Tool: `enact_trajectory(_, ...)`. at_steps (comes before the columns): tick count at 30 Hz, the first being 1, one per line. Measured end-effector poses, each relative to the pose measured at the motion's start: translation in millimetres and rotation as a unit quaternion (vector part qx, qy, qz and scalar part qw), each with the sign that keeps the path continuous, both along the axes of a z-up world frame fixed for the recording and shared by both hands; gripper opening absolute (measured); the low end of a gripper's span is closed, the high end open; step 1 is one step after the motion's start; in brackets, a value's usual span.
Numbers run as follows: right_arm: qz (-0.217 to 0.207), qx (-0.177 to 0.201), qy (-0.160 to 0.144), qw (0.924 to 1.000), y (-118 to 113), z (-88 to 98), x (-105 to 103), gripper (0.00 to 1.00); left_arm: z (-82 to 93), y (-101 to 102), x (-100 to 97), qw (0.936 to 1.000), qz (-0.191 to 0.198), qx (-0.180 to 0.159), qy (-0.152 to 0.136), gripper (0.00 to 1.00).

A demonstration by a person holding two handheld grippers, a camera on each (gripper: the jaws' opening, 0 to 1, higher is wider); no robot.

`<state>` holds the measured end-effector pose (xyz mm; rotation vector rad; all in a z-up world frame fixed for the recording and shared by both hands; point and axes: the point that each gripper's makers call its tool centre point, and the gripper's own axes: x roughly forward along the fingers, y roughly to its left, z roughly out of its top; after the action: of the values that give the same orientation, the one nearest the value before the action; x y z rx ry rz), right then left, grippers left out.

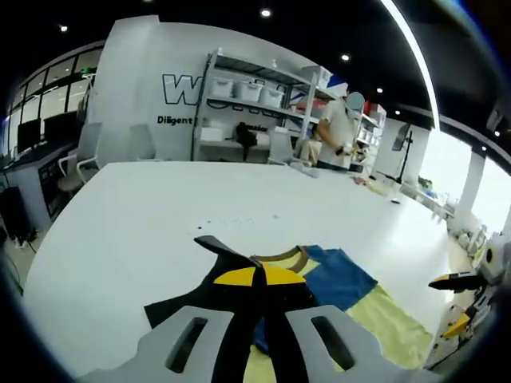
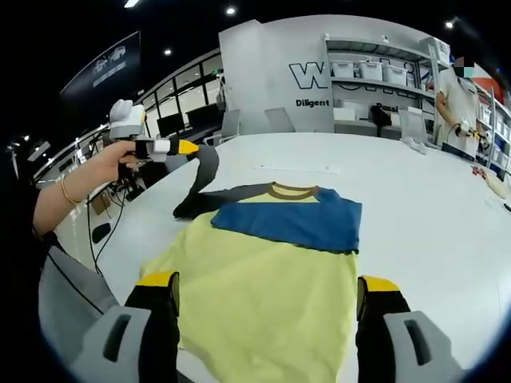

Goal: Fold the garment on the visible template until the final outline fits inside the template.

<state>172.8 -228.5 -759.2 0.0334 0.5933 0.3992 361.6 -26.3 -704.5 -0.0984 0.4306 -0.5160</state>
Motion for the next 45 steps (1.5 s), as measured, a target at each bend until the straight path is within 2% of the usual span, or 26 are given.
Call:
enact_trajectory(7, 0.003, 0.001, 0.003, 1.0000, -0.9, -1.5, -2.1, 0.91, -11.4, -40.8, -9.4, 0.9993, -0.037, -0.007, 0.007, 0.00)
enact_trajectory(11, 0.009, -0.003, 0.009, 0.9999, 0.4, -5.0, -3.6, 0.91, -6.6, -71.2, -12.8, 0.9967, -0.074, -0.032, -0.012, 0.00)
enact_trajectory(14, 0.007, 0.000, 0.009, 0.9999, -0.3, -5.0, -2.8, 0.91, -6.7, -89.3, -14.1, 0.9947, -0.085, -0.055, -0.011, 0.00)
enact_trajectory(23, -0.002, 0.011, 0.011, 0.9999, -4.0, -7.5, 2.1, 0.90, -8.9, -127.4, -13.2, 0.9889, -0.111, -0.095, -0.027, 0.00)
enact_trajectory(29, -0.013, 0.014, 0.016, 0.9997, -12.0, -12.3, 3.5, 0.90, -23.7, -143.9, -12.8, 0.9871, -0.125, -0.098, -0.021, 0.00)
enact_trajectory(31, -0.018, 0.014, 0.016, 0.9996, -15.0, -12.8, 4.0, 0.89, -35.8, -153.7, -14.5, 0.9851, -0.132, -0.110, 0.000, 0.00)
enact_trajectory(34, -0.023, 0.017, 0.016, 0.9995, -17.5, -13.6, 4.4, 0.89, -42.8, -161.7, -16.2, 0.9841, -0.138, -0.111, 0.003, 0.00)
enact_trajectory(36, -0.025, 0.015, 0.018, 0.9994, -20.4, -15.8, 4.0, 0.89, -41.2, -178.7, -25.9, 0.9766, -0.176, -0.123, -0.007, 0.00)
enact_trajectory(40, -0.031, 0.017, 0.022, 0.9991, -25.1, -19.2, 2.3, 0.89, -48.4, -191.0, -33.5, 0.9712, -0.199, -0.130, 0.004, 0.00)
enact_trajectory(41, -0.032, 0.016, 0.023, 0.9991, -26.2, -20.2, 1.8, 0.89, -51.7, -192.3, -33.4, 0.9714, -0.199, -0.129, 0.008, 0.00)
enact_trajectory(42, -0.034, 0.014, 0.026, 0.9990, -28.3, -22.3, 0.6, 0.89, -59.6, -192.7, -32.4, 0.9736, -0.200, -0.110, 0.005, 0.00)
enact_trajectory(45, -0.038, 0.016, 0.030, 0.9987, -31.0, -24.8, -0.9, 0.89, -66.6, -195.0, -29.2, 0.9731, -0.199, -0.116, 0.016, 0.00)
